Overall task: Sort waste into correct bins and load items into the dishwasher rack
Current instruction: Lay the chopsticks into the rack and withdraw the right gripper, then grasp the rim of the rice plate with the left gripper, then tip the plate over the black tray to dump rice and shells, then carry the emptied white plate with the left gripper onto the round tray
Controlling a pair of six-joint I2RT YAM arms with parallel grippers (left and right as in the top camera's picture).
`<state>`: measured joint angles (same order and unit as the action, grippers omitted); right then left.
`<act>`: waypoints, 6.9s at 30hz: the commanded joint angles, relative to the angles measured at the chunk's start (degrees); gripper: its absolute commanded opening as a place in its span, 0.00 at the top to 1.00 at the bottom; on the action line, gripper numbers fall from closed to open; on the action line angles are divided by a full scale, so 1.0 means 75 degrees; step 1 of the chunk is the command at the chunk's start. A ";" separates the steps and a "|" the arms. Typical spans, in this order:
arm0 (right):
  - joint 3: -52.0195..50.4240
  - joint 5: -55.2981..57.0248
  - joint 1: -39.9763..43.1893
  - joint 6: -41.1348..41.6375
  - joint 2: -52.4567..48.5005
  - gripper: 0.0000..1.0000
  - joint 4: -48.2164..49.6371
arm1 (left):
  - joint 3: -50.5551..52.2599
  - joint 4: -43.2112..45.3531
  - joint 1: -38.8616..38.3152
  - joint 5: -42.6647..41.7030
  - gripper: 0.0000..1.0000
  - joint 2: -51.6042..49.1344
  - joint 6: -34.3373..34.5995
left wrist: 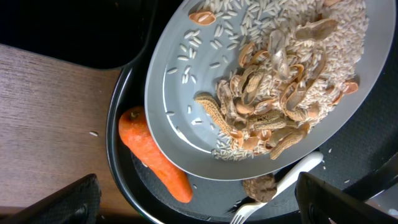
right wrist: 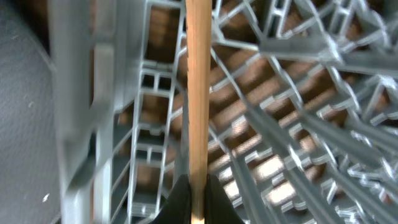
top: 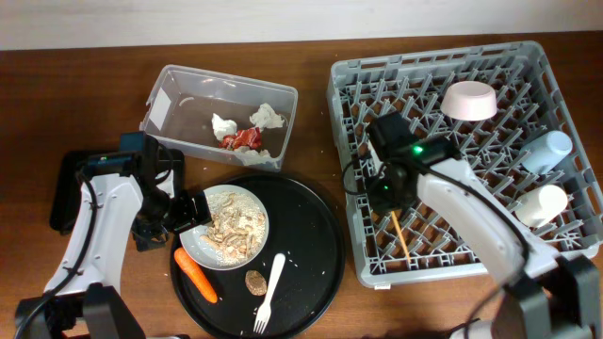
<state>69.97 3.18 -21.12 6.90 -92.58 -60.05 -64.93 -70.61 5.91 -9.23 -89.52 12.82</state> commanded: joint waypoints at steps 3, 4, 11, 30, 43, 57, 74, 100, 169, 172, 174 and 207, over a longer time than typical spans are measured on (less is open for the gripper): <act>0.0102 0.0286 0.0029 -0.0050 -0.0554 0.96 0.0265 | 0.0009 -0.0015 -0.0003 -0.0058 0.01 0.0026 -0.0122; 0.0102 0.0472 0.0035 0.0073 -0.0548 0.96 0.0256 | 0.0009 -0.0012 -0.0003 -0.0058 0.00 0.0026 -0.0125; 0.0294 0.0621 0.0114 0.0344 0.0277 0.39 0.0017 | 0.0009 0.0009 -0.0003 -0.0061 0.00 0.0026 -0.0122; 0.1029 -0.0886 0.4826 0.0399 0.3544 0.02 -0.2343 | 0.0050 0.1128 -0.3993 0.0941 0.05 0.0017 -0.0122; 0.0810 -0.0886 0.4826 0.0399 0.3538 0.01 -0.2337 | 0.0965 0.2148 -0.5292 0.1064 0.57 -0.0799 -0.0061; 0.0810 -0.0883 0.4826 0.0399 0.3538 0.01 -0.2337 | 0.1049 0.2224 -0.5292 0.1005 0.98 -0.1355 0.0169; 0.0810 -0.0854 0.4826 0.0399 0.3538 0.01 -0.2334 | 0.1973 0.2961 -0.5333 0.0315 0.71 -0.1349 0.0393; 0.0810 -0.0854 0.4826 0.0399 0.3538 0.01 -0.2340 | -0.0370 0.0458 -0.5333 0.2308 1.00 -0.1346 0.0399; 0.0810 -0.0650 0.4826 0.0396 0.3538 0.01 -0.2573 | -0.2451 0.1026 0.5001 -1.0488 1.00 -0.1349 -0.2352; 0.0810 -0.0650 0.4826 0.0396 0.3538 0.01 -0.2573 | -0.2451 0.1000 0.5015 -1.0258 1.00 -0.1349 -0.2358; 0.0810 -0.0650 0.4826 0.0396 0.3538 0.01 -0.2579 | -0.2451 0.0353 0.4881 -0.9973 1.00 -0.1279 -0.3150; 0.0810 -0.0662 0.4826 0.0396 0.3538 0.02 -0.2739 | 0.0688 0.2672 -0.5024 -0.0621 0.46 0.1265 0.0475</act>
<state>76.12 -2.46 14.70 10.28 -65.95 -80.23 -57.17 -48.99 -32.36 -15.99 -84.77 16.12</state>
